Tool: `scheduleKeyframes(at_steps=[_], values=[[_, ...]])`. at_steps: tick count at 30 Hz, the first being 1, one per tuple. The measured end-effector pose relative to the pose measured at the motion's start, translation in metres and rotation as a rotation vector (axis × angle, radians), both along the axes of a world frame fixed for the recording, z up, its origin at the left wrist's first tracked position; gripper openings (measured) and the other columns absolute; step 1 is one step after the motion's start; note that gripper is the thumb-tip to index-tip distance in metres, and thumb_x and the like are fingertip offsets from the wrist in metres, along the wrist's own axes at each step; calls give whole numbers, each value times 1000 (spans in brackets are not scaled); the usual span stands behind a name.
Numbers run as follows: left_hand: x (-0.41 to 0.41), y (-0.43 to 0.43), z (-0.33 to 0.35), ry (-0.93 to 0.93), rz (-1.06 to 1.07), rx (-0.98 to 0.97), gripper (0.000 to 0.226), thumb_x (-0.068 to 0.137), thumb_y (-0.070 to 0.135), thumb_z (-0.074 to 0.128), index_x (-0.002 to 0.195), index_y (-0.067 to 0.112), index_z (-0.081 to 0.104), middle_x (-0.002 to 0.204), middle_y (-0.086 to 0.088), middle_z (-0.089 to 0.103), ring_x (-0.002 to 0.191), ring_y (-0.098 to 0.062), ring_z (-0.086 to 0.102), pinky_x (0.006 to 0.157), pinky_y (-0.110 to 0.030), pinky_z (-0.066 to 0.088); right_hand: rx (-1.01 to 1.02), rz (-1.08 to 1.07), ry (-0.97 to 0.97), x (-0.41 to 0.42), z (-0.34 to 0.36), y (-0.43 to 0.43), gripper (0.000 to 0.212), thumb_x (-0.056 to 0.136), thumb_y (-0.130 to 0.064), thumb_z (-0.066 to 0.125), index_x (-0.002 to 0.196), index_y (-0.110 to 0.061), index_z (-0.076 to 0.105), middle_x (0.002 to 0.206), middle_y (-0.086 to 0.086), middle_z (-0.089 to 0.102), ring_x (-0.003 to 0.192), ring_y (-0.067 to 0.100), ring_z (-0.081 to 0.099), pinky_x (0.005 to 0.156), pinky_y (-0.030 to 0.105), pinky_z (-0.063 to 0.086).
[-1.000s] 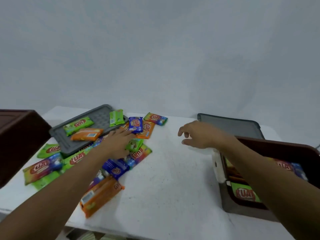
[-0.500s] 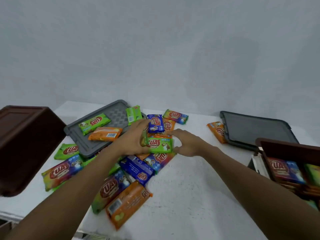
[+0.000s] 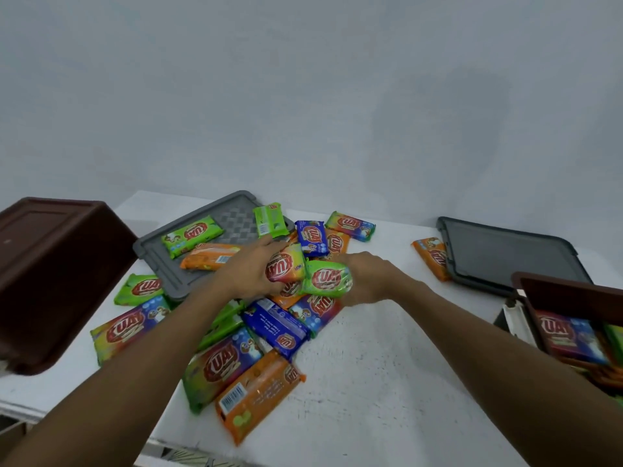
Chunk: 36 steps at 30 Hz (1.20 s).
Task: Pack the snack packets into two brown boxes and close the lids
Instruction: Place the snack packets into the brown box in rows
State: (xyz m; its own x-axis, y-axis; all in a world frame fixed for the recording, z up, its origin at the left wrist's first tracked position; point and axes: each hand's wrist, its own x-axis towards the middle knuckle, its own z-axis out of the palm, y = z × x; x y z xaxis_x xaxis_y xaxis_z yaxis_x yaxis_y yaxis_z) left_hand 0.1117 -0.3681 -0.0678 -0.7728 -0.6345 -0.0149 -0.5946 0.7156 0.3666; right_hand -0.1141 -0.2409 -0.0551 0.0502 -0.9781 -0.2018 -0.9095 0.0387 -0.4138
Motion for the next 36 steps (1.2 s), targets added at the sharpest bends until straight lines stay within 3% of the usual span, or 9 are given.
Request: scheduleKeyframes(at_steps=[6,10,15,19,22,26,29,33,36], values=[[-30,24,16,143,45,121,79,70,41,84,132,20,40,119,2,57,95,-13,59,75,-25,51,-5,-57,164,-29,30,26,56,75,-31,82,122,-20,54,118,1,61,96,15,56,83,30,49],[-56,45,37,481,148,479,56,71,24,85,109,16,45,93,-8,70,83,-22,69,70,-38,59,-48,-63,118,-56,57,56,41,84,-33,72,119,-19,57,112,-2,62,92,14,53,77,25,41],[-102,87,73,676,120,731,37,71,9,82,100,12,59,88,-13,71,80,-27,68,75,-43,56,-195,-200,-18,-94,91,116,27,83,-23,70,110,-22,63,97,-6,65,88,14,61,76,29,48],[-144,134,98,760,96,738,30,73,0,78,88,5,53,73,-9,70,62,-15,68,49,-20,50,-292,-356,-136,-136,107,176,24,79,-18,72,102,-23,65,95,-3,70,78,8,63,72,28,51],[-172,164,108,844,50,816,38,65,10,84,84,13,52,75,-7,71,72,-22,70,59,-28,56,-351,-452,-352,-169,107,225,22,78,-5,72,93,-14,59,97,3,74,75,6,68,68,30,55],[-212,213,119,721,-66,867,30,85,4,70,107,22,62,92,-13,66,80,-25,68,64,-34,59,-322,-509,-405,-209,105,284,39,79,8,68,108,-9,48,100,6,68,82,16,69,62,28,58],[-239,247,120,564,-151,809,19,85,5,70,97,18,65,99,-14,68,83,-25,70,66,-40,55,-239,-519,-315,-232,99,314,45,84,1,65,123,-13,45,107,9,63,89,22,67,70,35,59],[-266,281,106,258,-298,626,16,83,5,71,89,16,62,102,-12,69,90,-24,70,73,-39,55,-43,-416,-193,-251,94,345,23,88,-10,64,102,-27,55,102,1,63,90,18,64,71,26,53],[-279,302,86,-6,-492,392,12,82,7,70,85,15,62,94,-7,68,83,-16,65,74,-36,53,199,-262,-51,-252,81,356,27,89,-12,64,113,-24,62,109,-3,68,97,17,66,81,30,56]])
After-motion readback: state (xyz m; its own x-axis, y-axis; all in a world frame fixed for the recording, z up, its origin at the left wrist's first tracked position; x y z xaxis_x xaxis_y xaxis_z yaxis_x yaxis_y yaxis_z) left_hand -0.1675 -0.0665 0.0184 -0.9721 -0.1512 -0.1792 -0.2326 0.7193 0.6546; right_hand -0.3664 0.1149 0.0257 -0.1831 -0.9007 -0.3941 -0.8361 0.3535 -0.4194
